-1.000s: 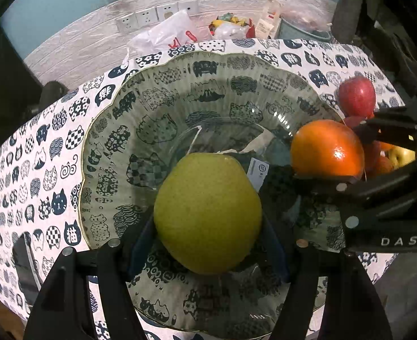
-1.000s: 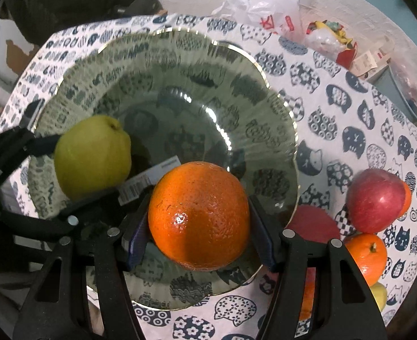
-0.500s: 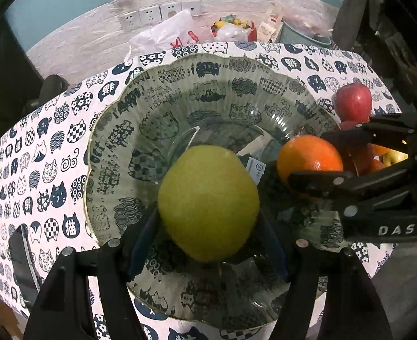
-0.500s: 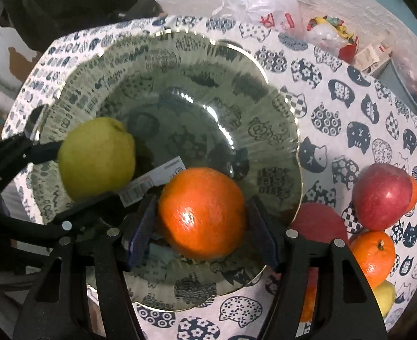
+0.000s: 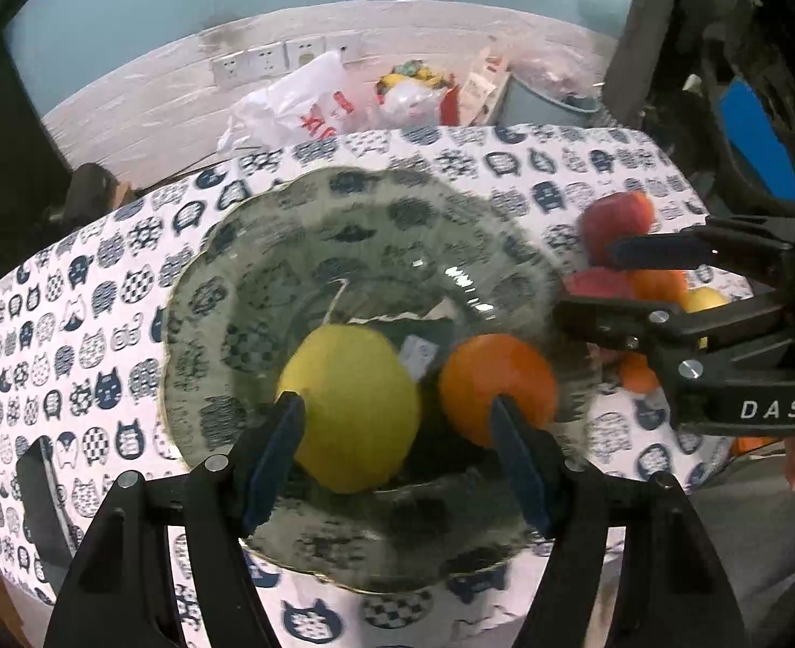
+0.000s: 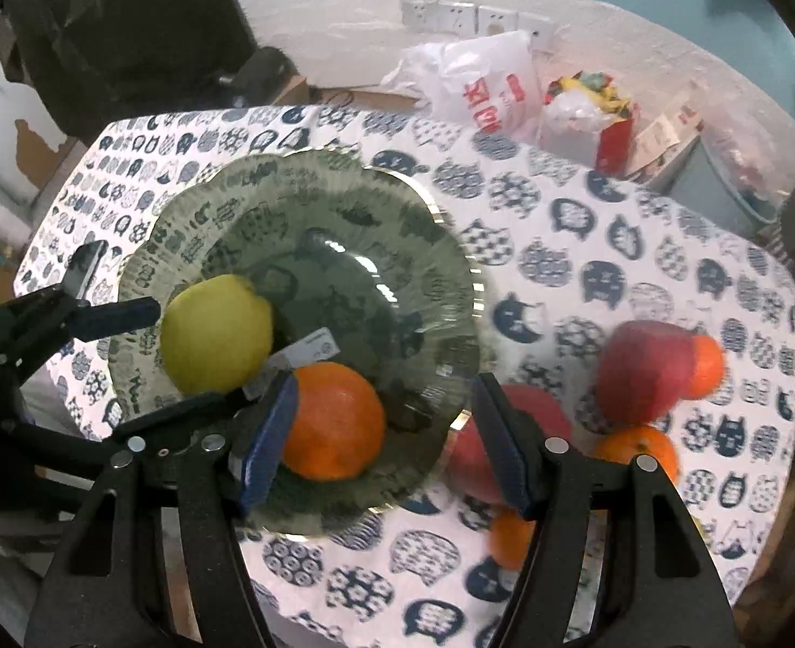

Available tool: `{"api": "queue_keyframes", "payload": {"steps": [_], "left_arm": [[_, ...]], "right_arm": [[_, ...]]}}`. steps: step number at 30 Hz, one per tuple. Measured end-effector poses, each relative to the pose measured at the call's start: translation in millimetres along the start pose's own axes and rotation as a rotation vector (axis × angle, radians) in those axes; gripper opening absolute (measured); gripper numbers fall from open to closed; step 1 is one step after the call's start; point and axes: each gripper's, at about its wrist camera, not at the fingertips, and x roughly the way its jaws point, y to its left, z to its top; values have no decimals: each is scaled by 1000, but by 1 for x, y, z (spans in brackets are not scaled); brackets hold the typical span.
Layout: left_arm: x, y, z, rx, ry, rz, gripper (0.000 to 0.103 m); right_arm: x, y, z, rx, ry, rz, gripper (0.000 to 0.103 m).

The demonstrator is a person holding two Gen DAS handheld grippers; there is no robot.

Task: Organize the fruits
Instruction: 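Withdraw both open tools up and away from the bowl, then reach the right tool to the yellow mango and close around it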

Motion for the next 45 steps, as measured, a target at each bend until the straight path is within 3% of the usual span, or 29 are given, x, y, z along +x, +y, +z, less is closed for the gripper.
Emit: {"api": "queue_keyframes", "payload": {"steps": [9,22,37,45], "left_arm": [[-7,-42,9,92,-18,-34,77],[9,-92,14,175,30,-75,78],[37,-135,17,221,99,-125,79],[50,-149,17,222,132,-151,80]], "right_arm": [[-38,-37,-21,28,-19,-67,73],[-60,-102,-56,136,-1,-130,75],[-49,-150,-92,224,63,-162,85],[-29,-165,-106,264,116,-137,85]]}}
